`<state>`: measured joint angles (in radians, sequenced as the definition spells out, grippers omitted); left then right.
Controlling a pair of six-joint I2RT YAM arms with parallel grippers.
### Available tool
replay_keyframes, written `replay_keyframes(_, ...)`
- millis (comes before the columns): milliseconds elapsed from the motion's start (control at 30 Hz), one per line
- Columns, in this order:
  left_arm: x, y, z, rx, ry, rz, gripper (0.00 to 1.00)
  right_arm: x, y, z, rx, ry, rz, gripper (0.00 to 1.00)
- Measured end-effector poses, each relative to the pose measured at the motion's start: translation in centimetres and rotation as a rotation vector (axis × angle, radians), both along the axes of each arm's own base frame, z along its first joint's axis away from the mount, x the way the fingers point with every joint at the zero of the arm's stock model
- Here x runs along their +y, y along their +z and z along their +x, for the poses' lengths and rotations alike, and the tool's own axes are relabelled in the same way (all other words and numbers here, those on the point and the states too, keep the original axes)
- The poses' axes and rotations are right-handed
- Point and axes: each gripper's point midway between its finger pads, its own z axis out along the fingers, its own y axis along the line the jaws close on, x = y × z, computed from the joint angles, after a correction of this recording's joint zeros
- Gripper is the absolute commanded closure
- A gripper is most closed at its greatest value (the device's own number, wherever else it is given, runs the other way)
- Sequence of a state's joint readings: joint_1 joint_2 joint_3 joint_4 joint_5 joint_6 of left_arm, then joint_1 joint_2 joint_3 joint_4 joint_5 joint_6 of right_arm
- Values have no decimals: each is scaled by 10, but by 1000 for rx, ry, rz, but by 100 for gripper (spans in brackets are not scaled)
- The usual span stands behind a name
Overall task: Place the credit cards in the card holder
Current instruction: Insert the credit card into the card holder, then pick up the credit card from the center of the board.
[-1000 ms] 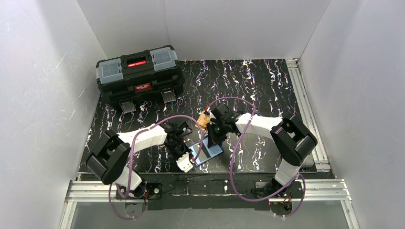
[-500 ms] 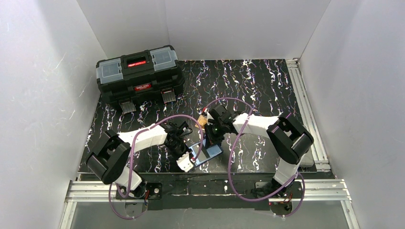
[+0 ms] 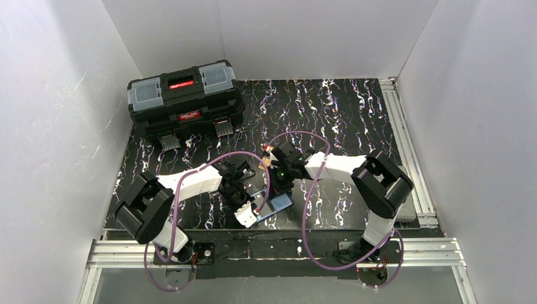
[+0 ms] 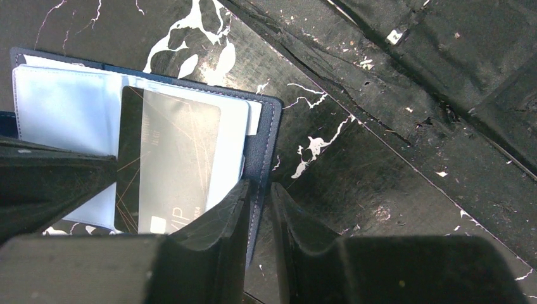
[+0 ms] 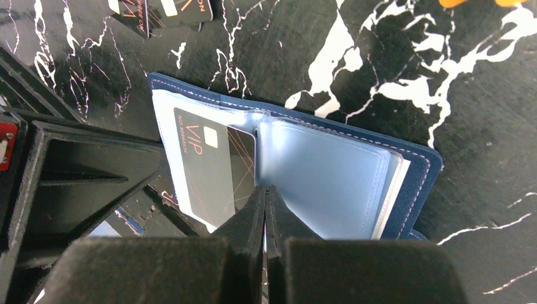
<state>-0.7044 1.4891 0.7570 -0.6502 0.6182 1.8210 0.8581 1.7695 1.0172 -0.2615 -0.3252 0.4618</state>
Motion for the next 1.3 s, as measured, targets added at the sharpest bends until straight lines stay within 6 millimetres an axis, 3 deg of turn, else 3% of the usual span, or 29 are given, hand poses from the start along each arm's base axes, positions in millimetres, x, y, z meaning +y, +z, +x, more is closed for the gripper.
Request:
replay_keyframes(333,0,0,0,1,1,-2,82,17,2,-3,-26,37,1,99)
replay_keyframes(633,0,0,0,-4,1,-6,83,17,-1,-4,-29,39,-10,98)
replay_keyframes(767,1,1,0,-6,10,0,77,14,0,-4,-34,42,-25,80)
replay_keyframes(833,3,2,1,-17,18,9,75,10,4,-2,-43,35,-32,48)
replay_keyframes(900,11,4,1,-39,27,34,74,5,13,2,-55,24,-35,31)
replay_keyframes(967,18,7,-1,-53,37,53,72,1,26,10,-74,3,-31,4)
replay_keyframes(1100,27,28,-2,-95,67,60,58,-9,64,44,-176,-67,-33,2)
replay_keyframes(1233,30,56,2,-147,125,35,43,-21,117,90,-331,-199,-52,2)
replay_keyframes(1300,30,73,5,-182,164,5,42,-28,141,107,-394,-264,-59,2)
